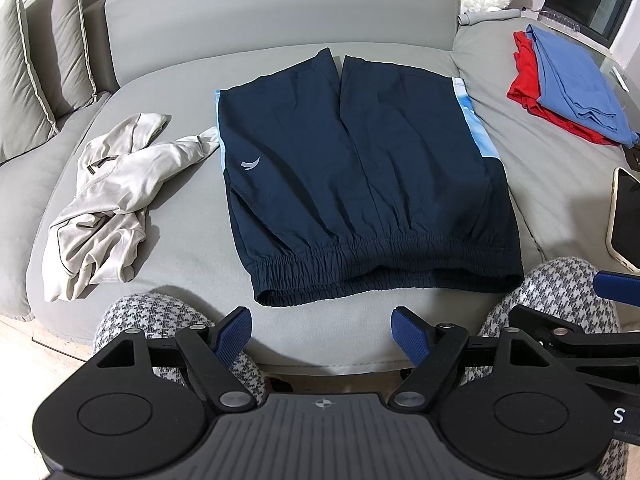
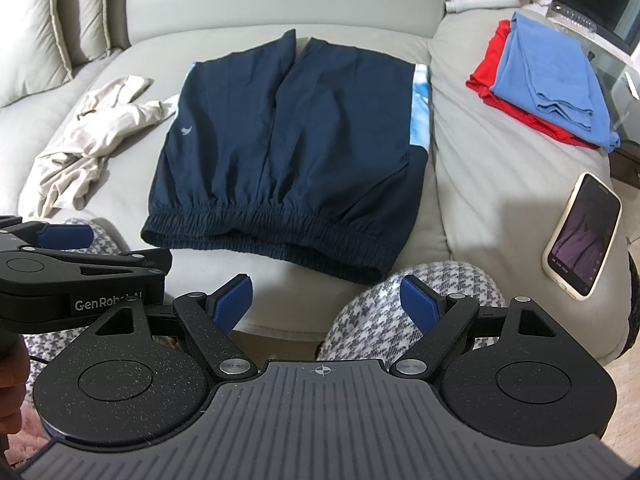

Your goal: Fold clothes

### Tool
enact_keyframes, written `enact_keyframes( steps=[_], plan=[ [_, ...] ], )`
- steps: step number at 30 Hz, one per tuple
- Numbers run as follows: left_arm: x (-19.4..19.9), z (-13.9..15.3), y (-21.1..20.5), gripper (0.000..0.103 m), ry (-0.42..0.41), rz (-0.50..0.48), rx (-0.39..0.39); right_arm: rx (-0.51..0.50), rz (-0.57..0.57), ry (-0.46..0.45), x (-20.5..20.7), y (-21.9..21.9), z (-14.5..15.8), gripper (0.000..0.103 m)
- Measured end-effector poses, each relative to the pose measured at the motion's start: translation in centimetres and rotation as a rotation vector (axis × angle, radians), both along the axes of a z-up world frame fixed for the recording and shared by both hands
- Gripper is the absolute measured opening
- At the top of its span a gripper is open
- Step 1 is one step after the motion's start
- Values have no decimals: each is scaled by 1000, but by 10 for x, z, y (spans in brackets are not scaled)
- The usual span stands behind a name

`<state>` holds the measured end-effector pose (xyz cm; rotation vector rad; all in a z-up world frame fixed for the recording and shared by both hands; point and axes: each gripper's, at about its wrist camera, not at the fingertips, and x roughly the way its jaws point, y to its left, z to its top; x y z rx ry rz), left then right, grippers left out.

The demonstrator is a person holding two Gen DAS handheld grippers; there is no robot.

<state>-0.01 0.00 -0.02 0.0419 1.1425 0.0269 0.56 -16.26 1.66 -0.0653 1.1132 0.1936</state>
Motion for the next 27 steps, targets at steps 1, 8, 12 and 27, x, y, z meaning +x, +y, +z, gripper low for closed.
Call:
enact_keyframes(
  steps=[1,8,12,27],
  plan=[
    [0,0,0,77,0,0,1,0,0,1,0,0,0,86],
    [-1,-2,-1,79,-3,-1,9,-1,1,-2,0,-8,-3,86],
    [1,-2,-5,79,-5,-2,16,-3,-1,-8,0,-17,-5,86],
    [4,-1,-8,79,-2,-18,7,12,-15,-23,-1,-22,-2,86]
  ],
)
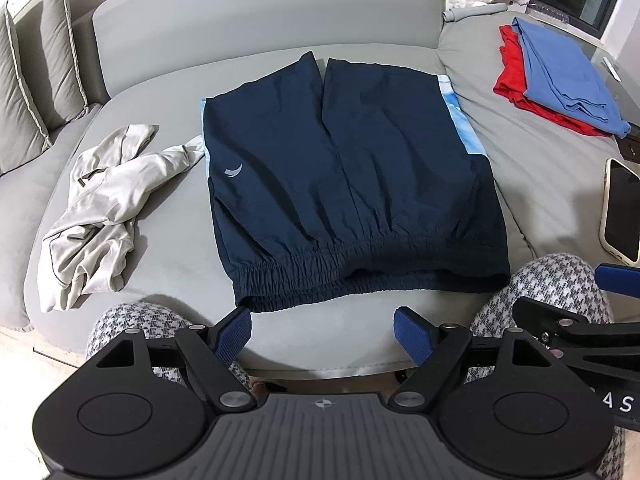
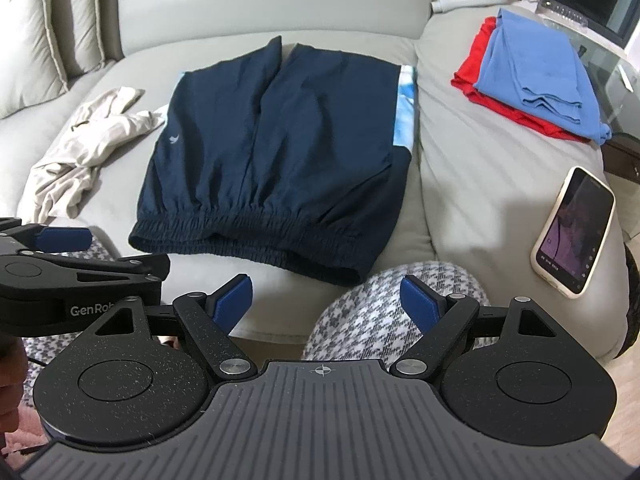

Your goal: Fold clothes

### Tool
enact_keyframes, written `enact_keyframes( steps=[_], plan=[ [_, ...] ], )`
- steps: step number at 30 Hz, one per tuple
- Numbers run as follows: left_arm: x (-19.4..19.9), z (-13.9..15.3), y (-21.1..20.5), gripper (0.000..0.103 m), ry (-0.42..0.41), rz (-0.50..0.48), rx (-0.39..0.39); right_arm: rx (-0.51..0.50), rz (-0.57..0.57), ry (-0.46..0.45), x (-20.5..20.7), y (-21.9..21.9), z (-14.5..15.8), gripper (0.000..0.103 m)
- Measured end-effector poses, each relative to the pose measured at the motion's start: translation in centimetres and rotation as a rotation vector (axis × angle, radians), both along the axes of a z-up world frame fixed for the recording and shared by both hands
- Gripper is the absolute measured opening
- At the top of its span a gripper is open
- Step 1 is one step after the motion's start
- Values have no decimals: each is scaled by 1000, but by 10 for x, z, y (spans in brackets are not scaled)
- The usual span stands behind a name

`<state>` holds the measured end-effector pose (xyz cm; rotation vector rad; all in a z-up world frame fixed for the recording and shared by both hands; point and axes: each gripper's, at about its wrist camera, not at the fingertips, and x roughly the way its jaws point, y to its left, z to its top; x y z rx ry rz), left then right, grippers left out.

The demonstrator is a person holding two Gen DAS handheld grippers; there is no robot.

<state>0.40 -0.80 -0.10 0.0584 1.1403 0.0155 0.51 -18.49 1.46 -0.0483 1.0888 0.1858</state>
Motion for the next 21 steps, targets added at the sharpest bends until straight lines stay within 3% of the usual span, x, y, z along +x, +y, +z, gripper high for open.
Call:
enact_keyframes(
  steps=[21],
  plan=[
    [-4,0,-6,79,-6,-10,6,7,-1,-7,-6,-6,0,86]
  ],
)
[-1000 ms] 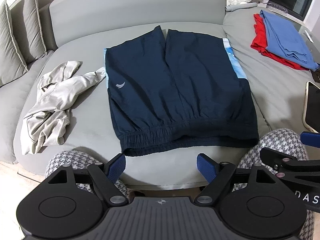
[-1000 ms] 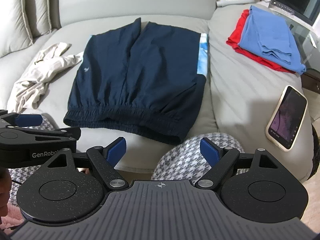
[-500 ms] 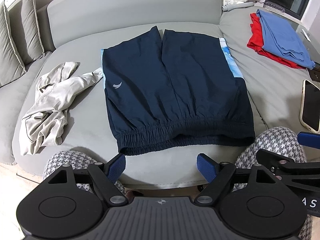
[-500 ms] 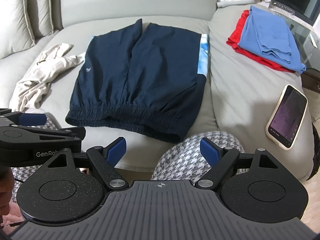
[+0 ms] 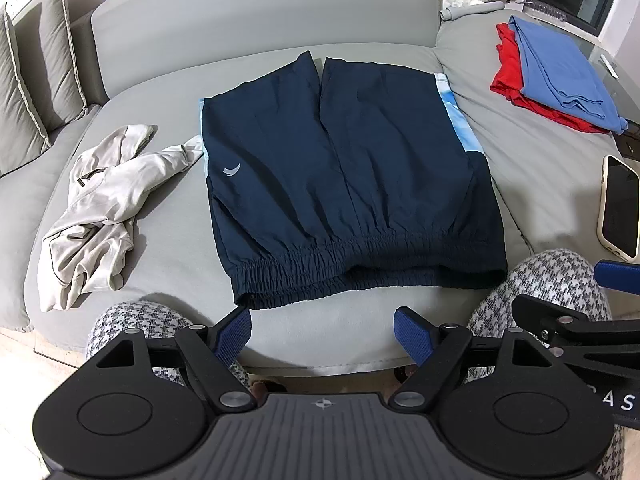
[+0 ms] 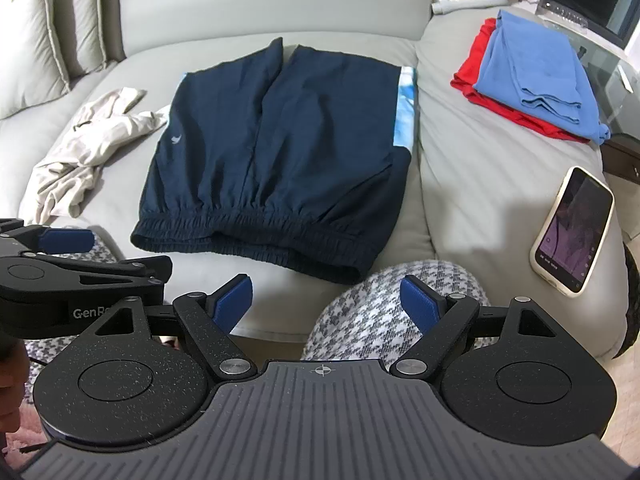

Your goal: Fold clothes

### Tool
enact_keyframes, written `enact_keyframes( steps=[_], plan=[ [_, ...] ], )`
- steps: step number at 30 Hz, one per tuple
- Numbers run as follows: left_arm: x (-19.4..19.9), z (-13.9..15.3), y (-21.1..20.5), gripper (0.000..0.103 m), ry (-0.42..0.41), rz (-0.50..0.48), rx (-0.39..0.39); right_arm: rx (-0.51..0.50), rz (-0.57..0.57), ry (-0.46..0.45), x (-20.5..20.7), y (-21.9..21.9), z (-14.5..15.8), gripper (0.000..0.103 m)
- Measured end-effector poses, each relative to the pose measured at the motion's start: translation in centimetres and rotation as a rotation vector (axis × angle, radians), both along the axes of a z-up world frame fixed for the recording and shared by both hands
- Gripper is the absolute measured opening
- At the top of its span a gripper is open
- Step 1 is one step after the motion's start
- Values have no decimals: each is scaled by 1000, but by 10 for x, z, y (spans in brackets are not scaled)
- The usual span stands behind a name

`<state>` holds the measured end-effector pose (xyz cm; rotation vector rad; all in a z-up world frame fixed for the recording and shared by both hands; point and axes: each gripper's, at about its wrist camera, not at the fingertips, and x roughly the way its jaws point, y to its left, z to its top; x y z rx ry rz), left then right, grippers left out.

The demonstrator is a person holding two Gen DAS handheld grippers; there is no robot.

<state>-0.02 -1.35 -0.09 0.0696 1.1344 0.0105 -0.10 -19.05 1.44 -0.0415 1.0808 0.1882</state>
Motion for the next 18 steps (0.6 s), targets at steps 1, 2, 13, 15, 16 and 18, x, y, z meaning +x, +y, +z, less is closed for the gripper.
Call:
enact_keyframes(
  steps=[1,2,13,15,16,18],
  plan=[
    [-3,-1,-1,79,-5,-3,0,0,0,0,0,0,0,86],
    [-3,-1,-1,79,-5,-3,1,2,0,0,0,1,0,86],
    [3,-8,-6,80,-4,-6,16,35,-20,-14,1,-8,-4,86],
    [7,-11,-8,80,-19,-7,25,70,-25,-33,4,-13,-7,86],
    [9,-13,-9,80,-29,-9,32,82,-32,-46,6,-15,-10,86],
    [13,-16,-11,80,-45,-18,57,79,-44,-86,11,-17,-17,86]
  ],
)
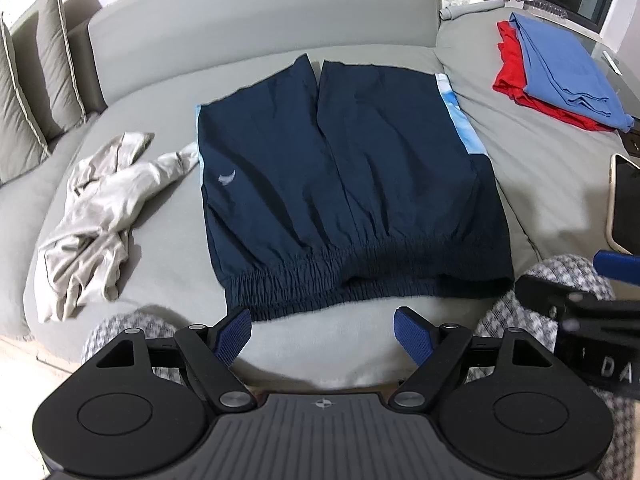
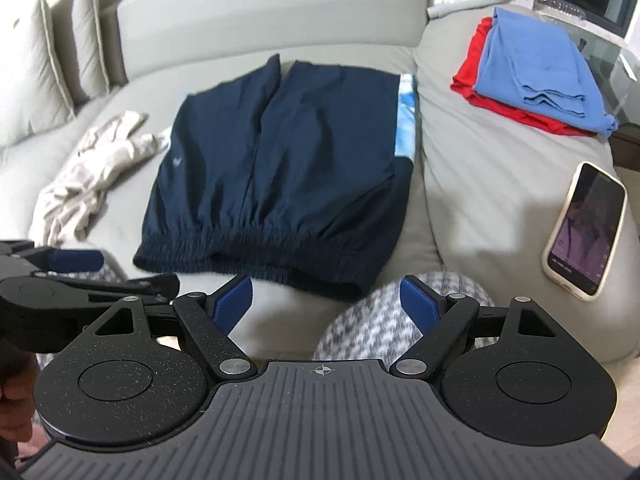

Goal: Fold clothes
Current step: 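Grasp the elastic cuffs of the navy pants with both grippers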

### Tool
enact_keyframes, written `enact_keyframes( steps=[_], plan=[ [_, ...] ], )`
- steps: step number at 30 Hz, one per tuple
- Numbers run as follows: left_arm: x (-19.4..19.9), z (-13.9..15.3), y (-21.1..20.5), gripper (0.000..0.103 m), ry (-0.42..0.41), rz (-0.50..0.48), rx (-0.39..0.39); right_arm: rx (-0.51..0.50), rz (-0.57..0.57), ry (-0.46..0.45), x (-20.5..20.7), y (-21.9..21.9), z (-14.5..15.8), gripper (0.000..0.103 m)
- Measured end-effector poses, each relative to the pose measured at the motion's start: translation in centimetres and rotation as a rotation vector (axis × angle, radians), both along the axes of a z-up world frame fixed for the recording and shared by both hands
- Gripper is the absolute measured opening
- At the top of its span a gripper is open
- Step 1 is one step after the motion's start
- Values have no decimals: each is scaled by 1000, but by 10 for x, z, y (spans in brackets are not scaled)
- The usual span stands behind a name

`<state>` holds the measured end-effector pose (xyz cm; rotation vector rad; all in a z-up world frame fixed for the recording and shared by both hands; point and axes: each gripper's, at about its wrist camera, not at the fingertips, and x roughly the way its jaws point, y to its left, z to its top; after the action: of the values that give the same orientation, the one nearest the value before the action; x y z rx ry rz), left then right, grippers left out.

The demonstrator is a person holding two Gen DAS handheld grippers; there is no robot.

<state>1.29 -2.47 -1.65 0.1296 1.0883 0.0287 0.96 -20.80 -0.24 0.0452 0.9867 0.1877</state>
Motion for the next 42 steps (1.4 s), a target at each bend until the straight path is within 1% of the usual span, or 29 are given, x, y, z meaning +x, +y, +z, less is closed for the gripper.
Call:
enact_keyframes(
  steps=[3,4,7,12,18,20,25,29,33,36,39,41,42],
  plan=[
    [7,-6,-2,80,-7,1,21,-20,-22,-27,12,-3,-14,85],
    [10,-8,-2,80,-6,4,24,-14,-36,-24,18,-5,-19,82],
    [17,-13,-1,80,0,9,32,26,-78,9,31,-13,-33,76],
    [30,-25,-2,80,35,17,41,70,-137,70,53,-23,-60,74],
    [43,-34,-5,80,70,12,48,87,-198,136,73,-32,-88,69],
    [47,-37,-6,80,79,12,48,87,-206,142,78,-34,-92,69],
    [55,-44,-10,80,102,10,51,134,-212,171,90,-36,-102,68],
    [57,-49,-11,80,116,6,54,125,-200,190,97,-35,-116,70],
    [60,-53,-12,80,130,15,53,128,-179,208,100,-36,-121,71],
    [62,-53,-13,80,131,16,51,119,-159,207,99,-35,-123,68],
    [61,-52,-14,80,130,14,52,113,-139,185,94,-33,-120,56],
    [61,-52,-13,80,131,17,53,114,-110,172,91,-30,-117,39],
    [61,-52,-12,80,131,19,53,104,-95,167,89,-28,-117,38]
  ],
)
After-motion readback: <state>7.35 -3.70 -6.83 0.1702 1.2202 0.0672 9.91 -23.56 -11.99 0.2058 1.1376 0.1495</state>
